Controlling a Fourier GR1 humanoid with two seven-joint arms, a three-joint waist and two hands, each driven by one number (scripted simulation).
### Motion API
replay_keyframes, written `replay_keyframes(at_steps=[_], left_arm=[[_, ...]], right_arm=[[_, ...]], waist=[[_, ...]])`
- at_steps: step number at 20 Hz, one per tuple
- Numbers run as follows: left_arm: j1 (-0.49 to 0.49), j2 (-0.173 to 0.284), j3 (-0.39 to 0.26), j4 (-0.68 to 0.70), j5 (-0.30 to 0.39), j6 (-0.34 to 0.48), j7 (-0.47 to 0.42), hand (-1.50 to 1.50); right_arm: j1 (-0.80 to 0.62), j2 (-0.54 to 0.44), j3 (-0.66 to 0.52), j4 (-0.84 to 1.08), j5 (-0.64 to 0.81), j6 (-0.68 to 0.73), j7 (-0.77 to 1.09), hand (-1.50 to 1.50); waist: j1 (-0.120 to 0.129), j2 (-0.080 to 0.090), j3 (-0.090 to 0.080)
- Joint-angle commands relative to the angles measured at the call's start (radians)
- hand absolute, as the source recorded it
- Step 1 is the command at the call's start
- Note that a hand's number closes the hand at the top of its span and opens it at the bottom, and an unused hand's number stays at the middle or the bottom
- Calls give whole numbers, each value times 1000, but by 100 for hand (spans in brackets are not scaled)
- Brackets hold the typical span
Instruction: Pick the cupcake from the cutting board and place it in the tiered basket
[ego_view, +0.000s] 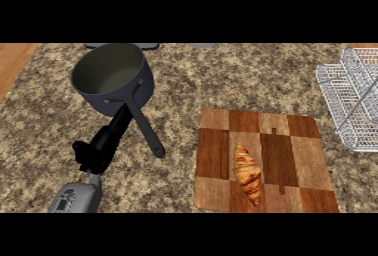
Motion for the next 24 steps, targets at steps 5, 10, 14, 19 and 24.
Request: replay_keyframes(at_steps=[5,10,14,19,24], left_arm=[[-22,-5,12,24,4,-6,3,0],[-31,25,55,66,16,-15,-33,0],[25,8,21,39,-13,4,-33,0],[79,39,41,4,8,-21,-35,0],[102,33,57,-13,8,8,-35,0]], right_arm=[[-19,-10,-73,48,-116,-159,-82,-150],[36,-26,1,4,3,-342,-43,-150],[69,-74,68,-55,154,-446,91,-150],[144,-126,70,-202,236,-478,155,-150],[267,-60,30,-469,177,-418,139,-150]], waist=[[-7,-1,0],[-21,-3,-2],[-45,-19,-5],[-69,-33,-6],[-108,-49,-6]])
